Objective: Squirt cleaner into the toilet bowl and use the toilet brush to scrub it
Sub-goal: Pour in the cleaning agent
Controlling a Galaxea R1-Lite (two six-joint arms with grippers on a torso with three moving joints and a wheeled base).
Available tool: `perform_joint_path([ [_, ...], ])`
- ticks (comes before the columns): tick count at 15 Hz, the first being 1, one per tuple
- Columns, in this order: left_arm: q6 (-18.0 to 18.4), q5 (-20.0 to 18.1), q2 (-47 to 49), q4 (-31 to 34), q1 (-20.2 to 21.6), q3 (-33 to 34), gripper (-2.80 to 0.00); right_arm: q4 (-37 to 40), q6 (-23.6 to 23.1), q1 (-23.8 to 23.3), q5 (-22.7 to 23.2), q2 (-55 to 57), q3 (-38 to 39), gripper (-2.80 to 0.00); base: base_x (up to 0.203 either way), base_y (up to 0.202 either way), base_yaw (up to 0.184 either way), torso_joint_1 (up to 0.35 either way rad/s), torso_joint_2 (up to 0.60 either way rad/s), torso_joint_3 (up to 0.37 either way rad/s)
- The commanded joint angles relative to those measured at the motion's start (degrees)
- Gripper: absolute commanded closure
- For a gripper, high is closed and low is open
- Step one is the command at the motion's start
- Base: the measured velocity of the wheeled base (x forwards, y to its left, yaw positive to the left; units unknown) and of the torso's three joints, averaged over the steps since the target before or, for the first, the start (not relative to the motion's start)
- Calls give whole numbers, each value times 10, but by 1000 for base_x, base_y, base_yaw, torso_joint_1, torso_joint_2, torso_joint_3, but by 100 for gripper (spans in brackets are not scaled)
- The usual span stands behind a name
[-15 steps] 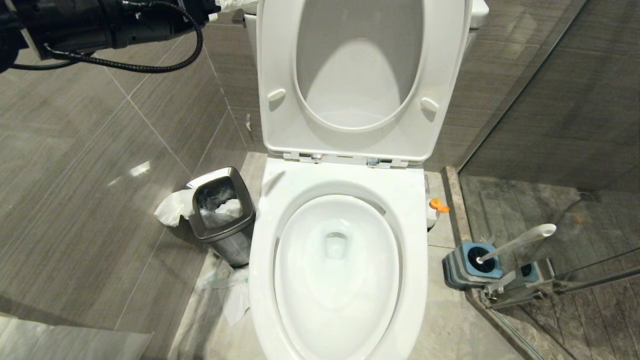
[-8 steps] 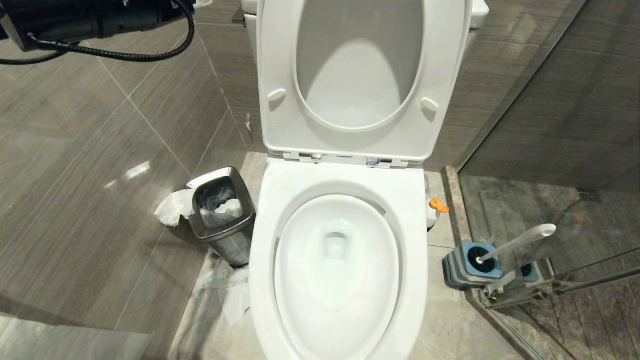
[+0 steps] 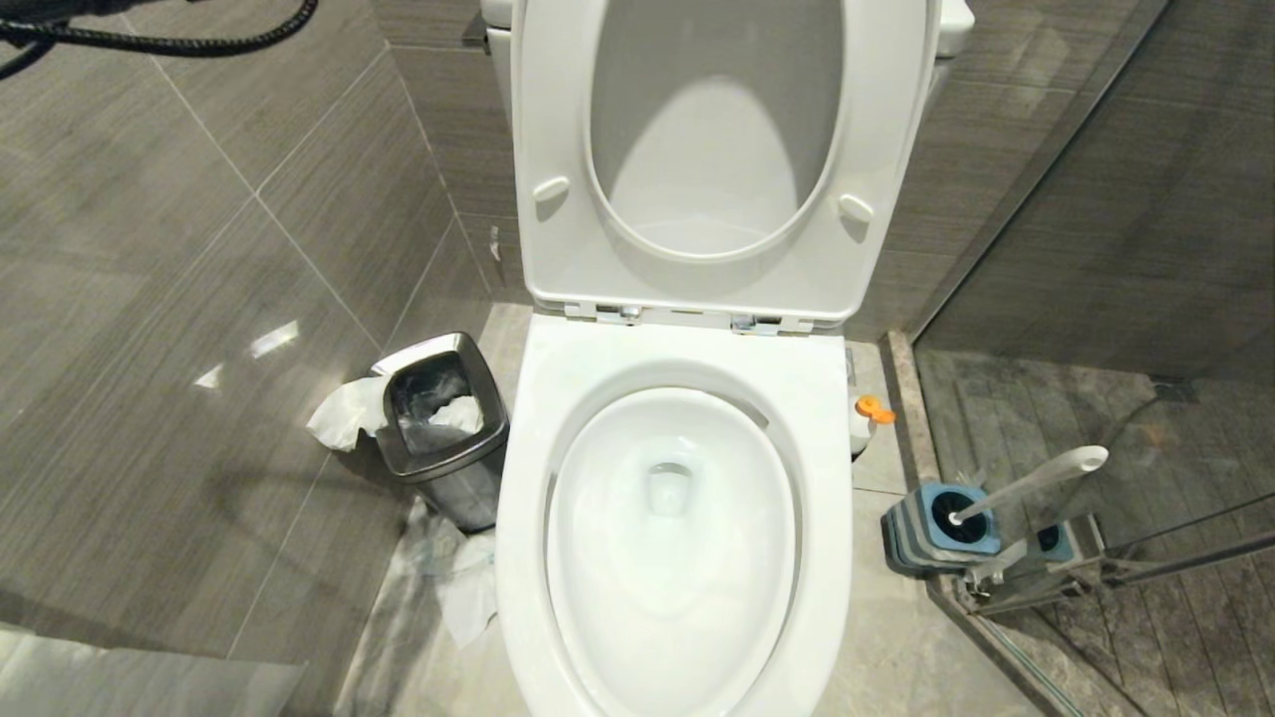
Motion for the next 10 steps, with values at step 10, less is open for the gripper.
perform_joint_path([
  [10,14,5,-247,108,25,31,0,0,0,0,0,0,0,0,0,0,0,0,0,0],
])
